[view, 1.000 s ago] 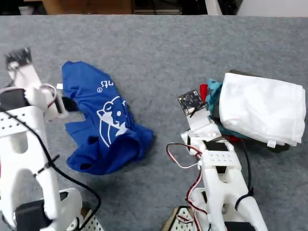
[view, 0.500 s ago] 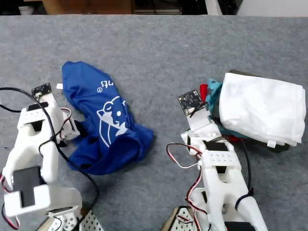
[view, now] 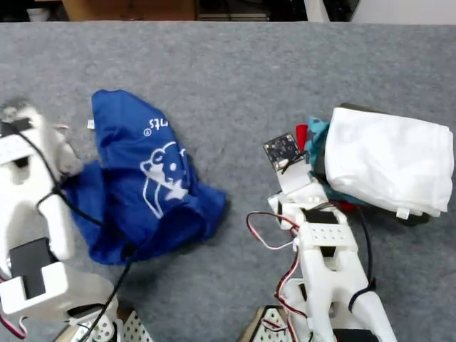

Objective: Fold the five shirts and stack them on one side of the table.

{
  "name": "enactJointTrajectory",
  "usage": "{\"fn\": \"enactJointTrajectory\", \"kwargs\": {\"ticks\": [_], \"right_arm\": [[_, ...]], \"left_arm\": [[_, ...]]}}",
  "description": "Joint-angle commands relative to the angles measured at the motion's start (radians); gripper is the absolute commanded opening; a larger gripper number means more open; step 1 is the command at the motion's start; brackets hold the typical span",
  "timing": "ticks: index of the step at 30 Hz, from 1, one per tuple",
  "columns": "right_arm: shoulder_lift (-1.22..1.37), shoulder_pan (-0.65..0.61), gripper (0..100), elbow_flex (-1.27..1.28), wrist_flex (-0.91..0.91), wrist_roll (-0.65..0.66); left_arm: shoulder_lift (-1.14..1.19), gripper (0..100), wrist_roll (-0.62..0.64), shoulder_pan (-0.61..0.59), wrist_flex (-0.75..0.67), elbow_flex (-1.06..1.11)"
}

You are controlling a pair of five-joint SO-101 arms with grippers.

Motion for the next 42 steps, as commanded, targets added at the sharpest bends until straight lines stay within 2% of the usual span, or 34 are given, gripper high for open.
{"fn": "enactJointTrajectory", "kwargs": {"ticks": [1,6,13,20,24,31,38,42], "right_arm": [[-0.025,-0.008,3.8,-0.022,-0.018,-0.005],[-0.025,-0.008,3.8,-0.022,-0.018,-0.005],[-0.025,-0.008,3.8,-0.022,-0.018,-0.005],[-0.025,-0.008,3.8,-0.022,-0.018,-0.005],[-0.025,-0.008,3.8,-0.022,-0.018,-0.005],[-0.025,-0.008,3.8,-0.022,-0.018,-0.005],[-0.025,-0.008,3.9,-0.024,-0.018,-0.005],[-0.025,-0.008,4.1,-0.033,-0.009,-0.002]], "left_arm": [[-0.004,2,0.005,-0.084,0.103,-0.267],[-0.004,2,0.005,-0.146,0.23,-0.577],[-0.004,2,0.008,-0.112,0.381,-1.091],[-0.002,2,0.006,-0.109,0.385,-1.651],[0.005,2,0.005,-0.066,0.385,-1.867],[-0.002,2,0.003,0.103,0.39,-1.855],[0.008,2,0.009,0.132,0.393,-1.832],[0.008,2,0.009,0.133,0.381,-1.634]]}}
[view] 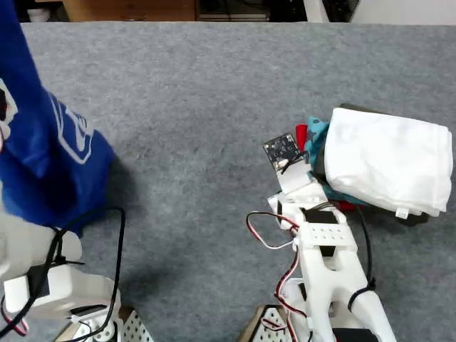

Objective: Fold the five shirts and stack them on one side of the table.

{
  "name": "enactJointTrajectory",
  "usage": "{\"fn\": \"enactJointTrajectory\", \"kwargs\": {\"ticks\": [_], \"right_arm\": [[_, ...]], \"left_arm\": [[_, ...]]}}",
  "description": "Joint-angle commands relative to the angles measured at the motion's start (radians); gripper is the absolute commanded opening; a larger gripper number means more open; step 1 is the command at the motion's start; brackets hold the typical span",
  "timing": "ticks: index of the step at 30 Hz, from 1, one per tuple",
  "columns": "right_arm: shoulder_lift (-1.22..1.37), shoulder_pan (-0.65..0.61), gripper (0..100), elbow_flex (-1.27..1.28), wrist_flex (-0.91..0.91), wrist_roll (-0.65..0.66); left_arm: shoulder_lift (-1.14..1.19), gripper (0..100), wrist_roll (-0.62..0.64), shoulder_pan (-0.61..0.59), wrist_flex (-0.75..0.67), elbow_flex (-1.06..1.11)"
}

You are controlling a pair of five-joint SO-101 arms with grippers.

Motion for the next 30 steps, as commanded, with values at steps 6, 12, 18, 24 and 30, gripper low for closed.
{"fn": "enactJointTrajectory", "kwargs": {"ticks": [6,12,18,24,30], "right_arm": [[-0.024,-0.133,4.1,-0.171,0.215,0.087],[-0.024,-0.435,8.9,-0.364,0.37,0.133],[0.107,-0.673,17.5,-0.513,0.377,0.13],[0.438,-0.757,17.5,-0.727,0.373,0.133],[0.688,-0.825,17.5,-0.929,0.394,0.133]], "left_arm": [[-0.007,2,0.008,-0.015,-0.206,0.456],[-0.008,2,0.003,-0.098,-0.198,0.488],[0.005,2,-0.084,-0.229,-0.031,0.503],[0.028,2,-0.133,-0.434,-0.018,0.694],[0.059,2,-0.141,-0.698,-0.126,0.941]]}}
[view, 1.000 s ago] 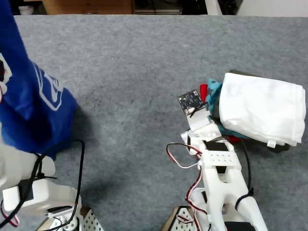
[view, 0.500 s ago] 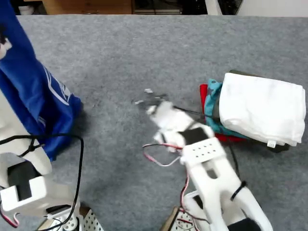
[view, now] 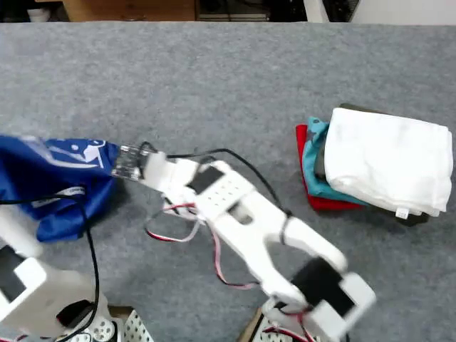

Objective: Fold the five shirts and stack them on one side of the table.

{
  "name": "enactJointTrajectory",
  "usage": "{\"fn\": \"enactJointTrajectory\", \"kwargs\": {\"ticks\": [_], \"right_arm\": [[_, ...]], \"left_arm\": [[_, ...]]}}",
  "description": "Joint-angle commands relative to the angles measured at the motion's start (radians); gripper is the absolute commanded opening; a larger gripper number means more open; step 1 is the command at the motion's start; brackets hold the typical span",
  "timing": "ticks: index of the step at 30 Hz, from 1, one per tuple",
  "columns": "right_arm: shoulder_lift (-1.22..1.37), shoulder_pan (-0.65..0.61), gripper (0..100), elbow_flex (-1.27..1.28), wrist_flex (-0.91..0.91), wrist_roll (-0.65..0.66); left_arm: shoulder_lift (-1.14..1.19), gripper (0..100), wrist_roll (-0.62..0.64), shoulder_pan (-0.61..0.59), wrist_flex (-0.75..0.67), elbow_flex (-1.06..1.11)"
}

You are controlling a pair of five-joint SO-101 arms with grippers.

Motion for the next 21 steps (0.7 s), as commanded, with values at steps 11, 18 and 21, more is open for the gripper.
{"fn": "enactJointTrajectory", "kwargs": {"ticks": [11,18,21], "right_arm": [[0.309,-0.176,17.7,-0.478,0.206,0.005],[0.538,-0.309,17.7,-0.809,0.341,0.009],[0.651,-0.354,17.7,-0.977,0.414,0.009]], "left_arm": [[-0.005,2,-0.252,-0.465,-0.288,0.439],[-0.01,2,-0.311,-0.548,-0.428,0.621],[-0.01,2,-0.315,-0.583,-0.477,0.649]]}}
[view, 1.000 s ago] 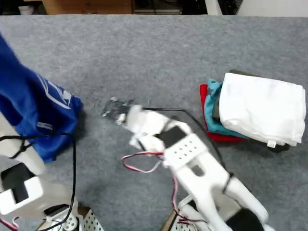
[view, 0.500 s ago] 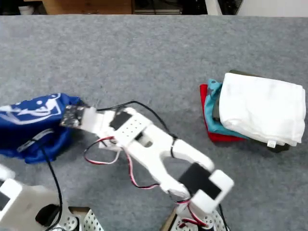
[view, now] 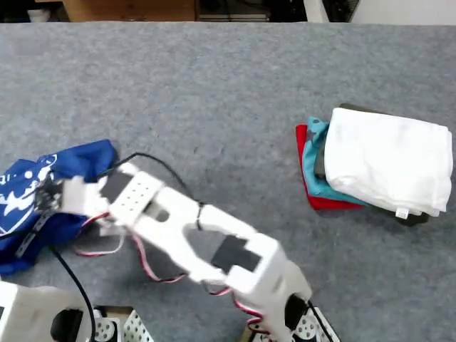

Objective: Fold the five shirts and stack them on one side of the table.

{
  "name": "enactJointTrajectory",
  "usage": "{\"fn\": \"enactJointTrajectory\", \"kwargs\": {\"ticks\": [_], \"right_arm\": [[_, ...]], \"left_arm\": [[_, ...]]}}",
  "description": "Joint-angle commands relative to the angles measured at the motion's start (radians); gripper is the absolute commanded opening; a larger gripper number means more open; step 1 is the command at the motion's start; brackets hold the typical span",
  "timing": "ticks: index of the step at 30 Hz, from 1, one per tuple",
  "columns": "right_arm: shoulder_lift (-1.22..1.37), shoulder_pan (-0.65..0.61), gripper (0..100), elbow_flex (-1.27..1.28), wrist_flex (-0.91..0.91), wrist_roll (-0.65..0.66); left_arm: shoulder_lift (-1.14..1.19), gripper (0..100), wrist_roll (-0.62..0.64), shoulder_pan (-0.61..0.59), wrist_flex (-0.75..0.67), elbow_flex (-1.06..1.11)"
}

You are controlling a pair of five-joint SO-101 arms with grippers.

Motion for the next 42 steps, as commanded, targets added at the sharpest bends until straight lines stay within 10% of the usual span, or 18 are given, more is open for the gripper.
{"fn": "enactJointTrajectory", "kwargs": {"ticks": [1,23,42], "right_arm": [[0.105,-0.054,17.7,-0.243,0.083,0.009],[0.687,0.064,0.5,-1.419,0.62,0.009],[0.197,0.308,0.4,-0.937,0.624,0.158]], "left_arm": [[-0.016,2,-0.008,-0.044,-0.061,0.009],[-0.016,2,-0.005,-0.074,-0.068,0.011],[-0.016,2,-0.008,0.078,-0.066,0.227]]}}
